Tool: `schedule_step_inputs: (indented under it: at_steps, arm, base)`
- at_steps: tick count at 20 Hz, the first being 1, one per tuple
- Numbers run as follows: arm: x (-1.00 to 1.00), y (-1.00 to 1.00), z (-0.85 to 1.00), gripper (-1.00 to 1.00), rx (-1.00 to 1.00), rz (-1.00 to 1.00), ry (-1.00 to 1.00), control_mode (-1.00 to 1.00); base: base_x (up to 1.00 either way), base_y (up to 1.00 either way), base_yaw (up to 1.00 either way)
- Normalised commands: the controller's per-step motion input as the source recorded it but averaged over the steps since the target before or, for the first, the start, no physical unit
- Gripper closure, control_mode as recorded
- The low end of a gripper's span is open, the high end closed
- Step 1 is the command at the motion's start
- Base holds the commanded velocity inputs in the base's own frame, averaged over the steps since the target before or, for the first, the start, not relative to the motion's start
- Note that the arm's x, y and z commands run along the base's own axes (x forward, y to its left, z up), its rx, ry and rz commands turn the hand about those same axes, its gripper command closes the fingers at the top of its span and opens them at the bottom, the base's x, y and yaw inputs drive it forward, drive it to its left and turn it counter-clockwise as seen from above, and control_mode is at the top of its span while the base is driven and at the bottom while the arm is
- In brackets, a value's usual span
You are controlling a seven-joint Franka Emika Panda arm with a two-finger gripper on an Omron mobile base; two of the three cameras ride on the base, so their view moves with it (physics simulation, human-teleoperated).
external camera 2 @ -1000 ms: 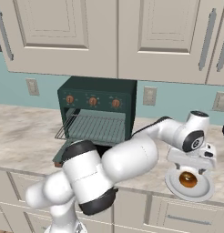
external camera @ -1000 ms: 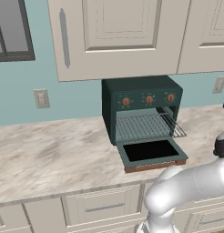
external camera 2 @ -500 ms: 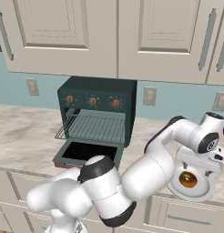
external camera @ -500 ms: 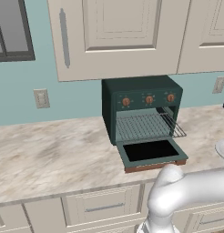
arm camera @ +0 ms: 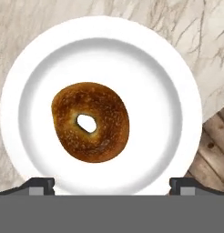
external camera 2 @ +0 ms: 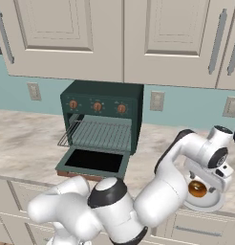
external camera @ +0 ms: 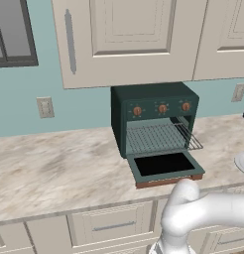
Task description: Pick up the bagel from the plate, place it on the toaster oven rack, close the door, and set the timer.
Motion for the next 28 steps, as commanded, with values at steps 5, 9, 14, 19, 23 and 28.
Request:
schedule_step_inputs:
  at_steps: [5, 9, 14, 19, 23, 28]
  arm:
    - [0.00, -0.08, -0.18, -1.00, 0.00, -0.44, 0.00, -1.00]
    - [0.00, -0.09, -0.24, -1.00, -0.01, -0.41, 0.02, -1.00]
    - [0.00, 0.00, -0.20, -1.00, -0.05, -0.51, 0.09, -1.00]
    - [0.00, 0.00, -0.10, -1.00, -0.02, -0.32, 0.11, -1.00]
    - [0.00, -0.15, -0.03, -1.00, 0.00, 0.02, 0.03, -1.00]
    - [0.07, -0.23, -0.01, -1.00, 0.00, 0.03, 0.00, -1.00]
  base:
    - [0.00, 0.00, 0.00]
    - [0.00, 0.00, 0.00]
    - [0.00, 0.00, 0.00]
    - [0.00, 0.00, 0.00]
    - [0.00, 0.00, 0.00]
    - [0.00, 0.00, 0.00]
